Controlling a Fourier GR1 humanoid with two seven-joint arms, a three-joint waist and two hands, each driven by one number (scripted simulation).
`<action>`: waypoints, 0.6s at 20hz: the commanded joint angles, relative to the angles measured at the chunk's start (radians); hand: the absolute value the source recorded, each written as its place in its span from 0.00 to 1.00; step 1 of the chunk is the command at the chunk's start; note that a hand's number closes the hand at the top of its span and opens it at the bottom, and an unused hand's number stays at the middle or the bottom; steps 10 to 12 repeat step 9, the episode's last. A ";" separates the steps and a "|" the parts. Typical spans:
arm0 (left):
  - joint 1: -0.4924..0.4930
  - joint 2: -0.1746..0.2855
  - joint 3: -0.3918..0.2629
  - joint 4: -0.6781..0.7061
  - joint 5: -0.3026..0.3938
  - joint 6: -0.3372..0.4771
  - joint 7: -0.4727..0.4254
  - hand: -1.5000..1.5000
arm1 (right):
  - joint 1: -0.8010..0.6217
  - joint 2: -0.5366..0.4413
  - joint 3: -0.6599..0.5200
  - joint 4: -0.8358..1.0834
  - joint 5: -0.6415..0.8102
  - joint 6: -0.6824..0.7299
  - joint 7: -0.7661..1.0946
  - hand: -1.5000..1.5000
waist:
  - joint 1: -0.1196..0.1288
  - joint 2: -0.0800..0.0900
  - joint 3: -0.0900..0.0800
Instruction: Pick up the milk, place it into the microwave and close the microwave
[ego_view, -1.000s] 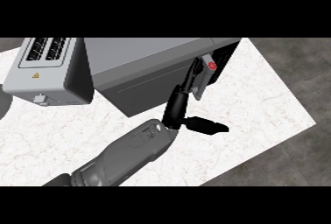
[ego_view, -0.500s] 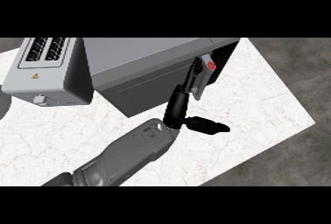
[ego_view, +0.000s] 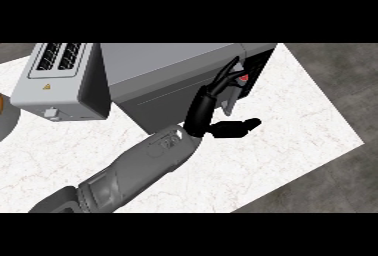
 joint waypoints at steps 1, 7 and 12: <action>-0.048 0.042 -0.009 0.195 -0.014 0.074 0.124 0.00 | -0.002 -0.008 -0.005 0.001 -0.011 -0.006 0.008 0.00 | 0.030 0.009 0.007; -0.084 0.033 -0.018 0.240 -0.021 0.090 0.180 0.00 | 0.005 -0.021 -0.027 -0.009 -0.020 -0.016 0.011 0.00 | 0.049 0.007 0.005; -0.088 0.025 -0.021 0.251 -0.022 0.099 0.190 0.00 | 0.022 -0.022 -0.028 -0.009 -0.023 -0.014 0.016 0.00 | 0.050 0.007 0.005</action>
